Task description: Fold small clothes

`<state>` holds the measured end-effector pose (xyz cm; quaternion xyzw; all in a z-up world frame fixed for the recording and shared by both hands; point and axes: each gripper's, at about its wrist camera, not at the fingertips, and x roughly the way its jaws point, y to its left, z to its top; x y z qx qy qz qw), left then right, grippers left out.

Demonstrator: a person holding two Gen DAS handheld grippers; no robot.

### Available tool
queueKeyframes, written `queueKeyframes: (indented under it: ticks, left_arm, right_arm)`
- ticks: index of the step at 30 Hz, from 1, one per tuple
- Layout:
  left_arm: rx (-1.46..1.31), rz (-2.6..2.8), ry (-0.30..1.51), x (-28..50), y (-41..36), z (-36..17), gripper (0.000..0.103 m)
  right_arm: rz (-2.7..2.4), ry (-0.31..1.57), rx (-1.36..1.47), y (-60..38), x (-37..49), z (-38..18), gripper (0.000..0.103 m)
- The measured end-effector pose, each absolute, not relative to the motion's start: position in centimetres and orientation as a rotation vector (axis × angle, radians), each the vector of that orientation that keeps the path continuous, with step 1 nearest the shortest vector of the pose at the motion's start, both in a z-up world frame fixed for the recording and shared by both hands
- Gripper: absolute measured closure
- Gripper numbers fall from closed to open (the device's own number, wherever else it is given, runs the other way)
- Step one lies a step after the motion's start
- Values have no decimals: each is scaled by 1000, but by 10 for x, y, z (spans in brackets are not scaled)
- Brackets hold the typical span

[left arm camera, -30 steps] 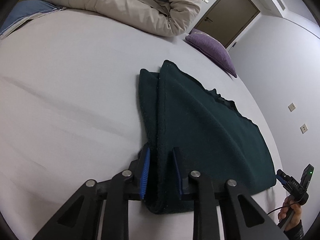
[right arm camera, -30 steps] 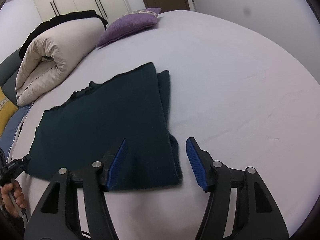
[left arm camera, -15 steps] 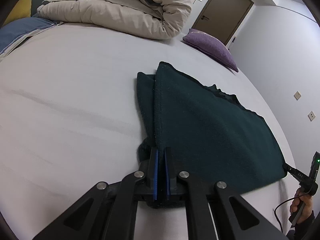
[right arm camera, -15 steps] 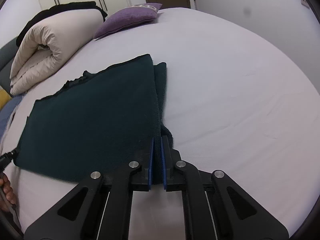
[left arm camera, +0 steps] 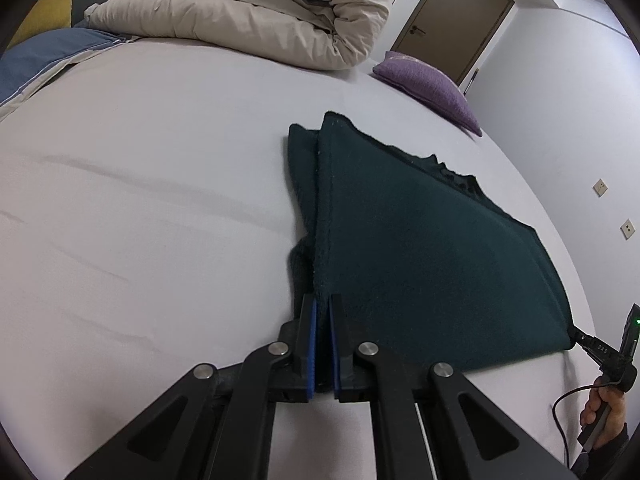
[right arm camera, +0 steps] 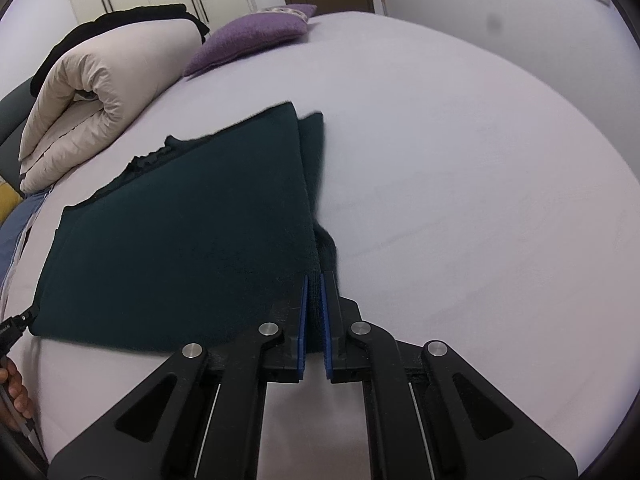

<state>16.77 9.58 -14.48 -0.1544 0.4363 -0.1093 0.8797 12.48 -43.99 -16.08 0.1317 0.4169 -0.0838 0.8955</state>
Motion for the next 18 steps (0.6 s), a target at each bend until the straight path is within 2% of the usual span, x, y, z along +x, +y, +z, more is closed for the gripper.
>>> queueKeyframes:
  ticks: [18]
  left_arm:
    - [-289,-225,932,167,92,-150,96]
  right_arm:
    - [-176,888,316,-454,123,-177,98]
